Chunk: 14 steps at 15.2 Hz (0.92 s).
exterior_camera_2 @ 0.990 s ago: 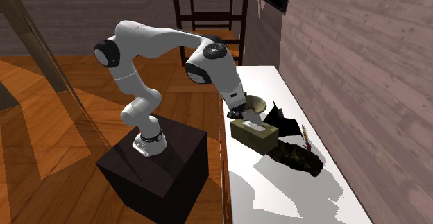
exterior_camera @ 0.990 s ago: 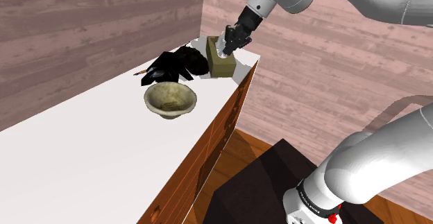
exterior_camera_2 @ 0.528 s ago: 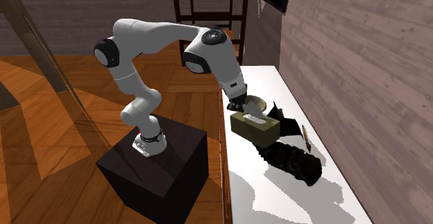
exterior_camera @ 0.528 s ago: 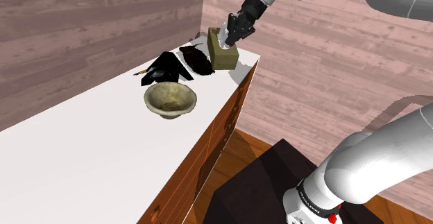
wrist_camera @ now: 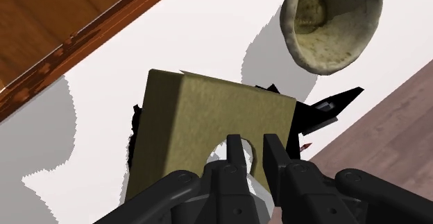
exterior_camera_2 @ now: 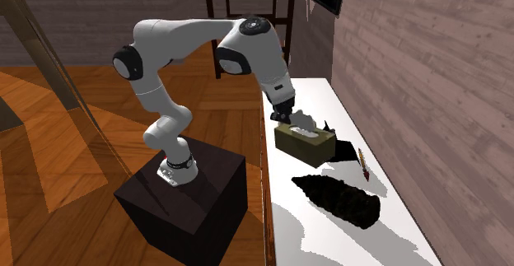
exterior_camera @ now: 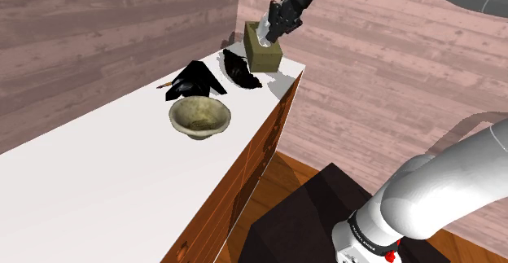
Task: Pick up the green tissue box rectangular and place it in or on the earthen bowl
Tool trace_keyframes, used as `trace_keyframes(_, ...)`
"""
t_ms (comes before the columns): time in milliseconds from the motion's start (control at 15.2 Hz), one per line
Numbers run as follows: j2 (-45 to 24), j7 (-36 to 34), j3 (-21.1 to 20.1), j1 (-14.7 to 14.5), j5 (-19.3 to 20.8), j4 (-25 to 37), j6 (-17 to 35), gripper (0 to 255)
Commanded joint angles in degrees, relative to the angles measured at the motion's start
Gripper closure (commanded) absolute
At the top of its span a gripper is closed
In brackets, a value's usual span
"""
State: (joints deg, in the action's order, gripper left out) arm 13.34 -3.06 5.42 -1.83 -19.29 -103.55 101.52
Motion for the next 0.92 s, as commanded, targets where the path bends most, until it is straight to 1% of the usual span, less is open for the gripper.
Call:
trace_keyframes(0, 0.4, -2.4, -1.5, -0.9, 0.2, 0.1, 0.3, 255)
trace_keyframes(462, 0.6, -12.4, -8.0, -4.3, 1.0, 1.4, 2.0, 255)
trace_keyframes(858, -1.6, -21.1, -13.6, -7.1, 2.4, 5.2, 3.0, 255)
